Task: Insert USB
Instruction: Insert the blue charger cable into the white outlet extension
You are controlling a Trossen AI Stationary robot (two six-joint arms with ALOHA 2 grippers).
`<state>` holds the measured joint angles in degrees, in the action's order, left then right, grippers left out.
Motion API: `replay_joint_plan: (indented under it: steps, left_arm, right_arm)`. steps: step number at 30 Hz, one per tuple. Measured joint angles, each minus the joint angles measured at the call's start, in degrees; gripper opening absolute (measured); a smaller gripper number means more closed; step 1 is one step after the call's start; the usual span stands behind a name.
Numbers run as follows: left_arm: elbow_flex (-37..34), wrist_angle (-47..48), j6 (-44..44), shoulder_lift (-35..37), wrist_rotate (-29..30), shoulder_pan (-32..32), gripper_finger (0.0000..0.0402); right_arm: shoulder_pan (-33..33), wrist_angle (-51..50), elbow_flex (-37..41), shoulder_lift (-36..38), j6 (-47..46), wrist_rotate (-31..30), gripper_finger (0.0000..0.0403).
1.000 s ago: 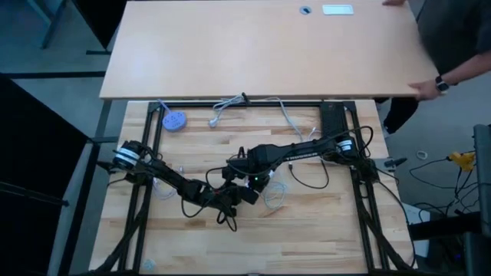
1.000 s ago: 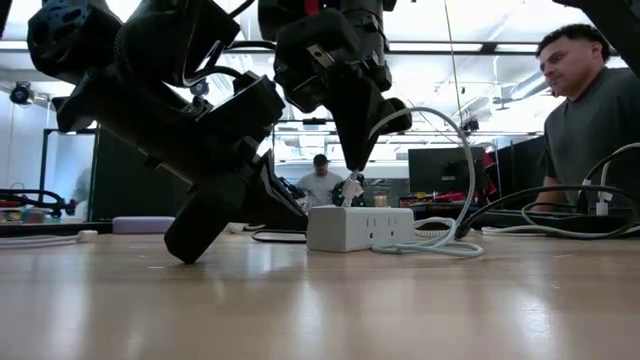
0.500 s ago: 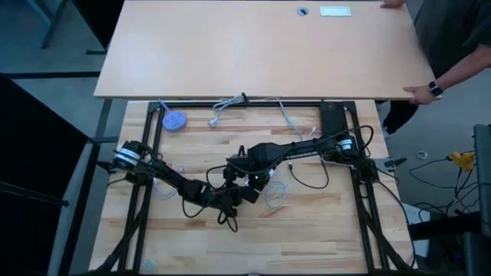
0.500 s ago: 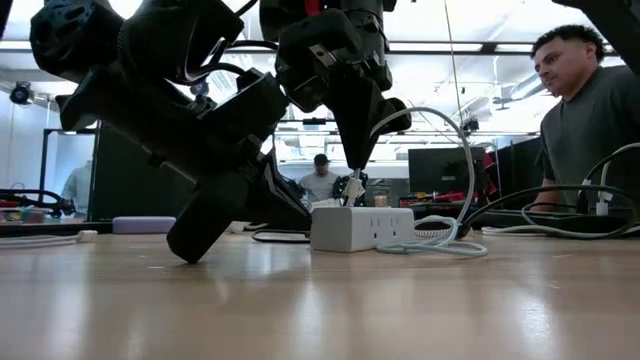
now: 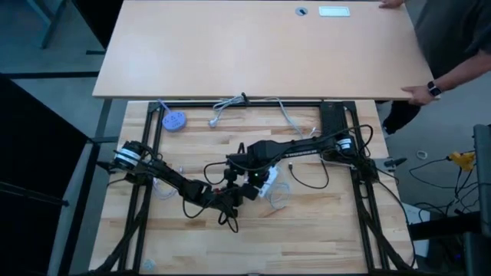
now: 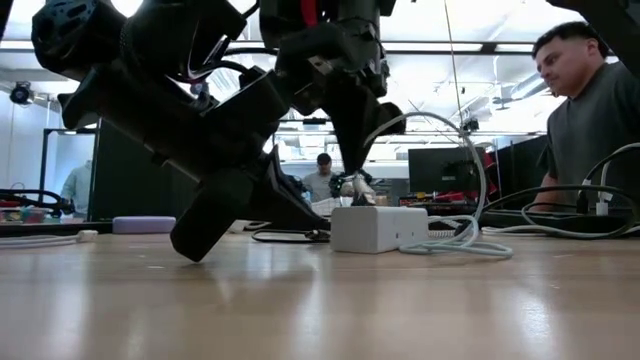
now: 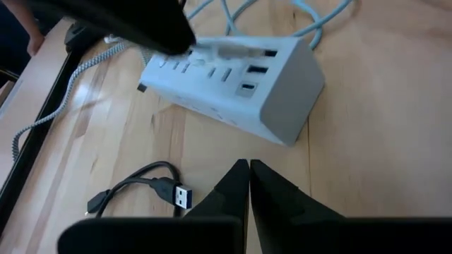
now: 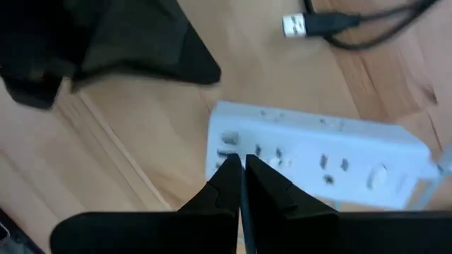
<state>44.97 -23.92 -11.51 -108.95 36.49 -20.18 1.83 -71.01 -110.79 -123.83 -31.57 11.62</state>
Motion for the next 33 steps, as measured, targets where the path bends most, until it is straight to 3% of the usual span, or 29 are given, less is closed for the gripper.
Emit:
replay_joint_plan:
  steps: [33]
  left_arm:
    - [0.0,5.4,10.2,0.2,2.1,-2.5,0.0]
  right_arm:
    - [5.4,1.0,2.1,2.3,-2.7,-5.9,0.0]
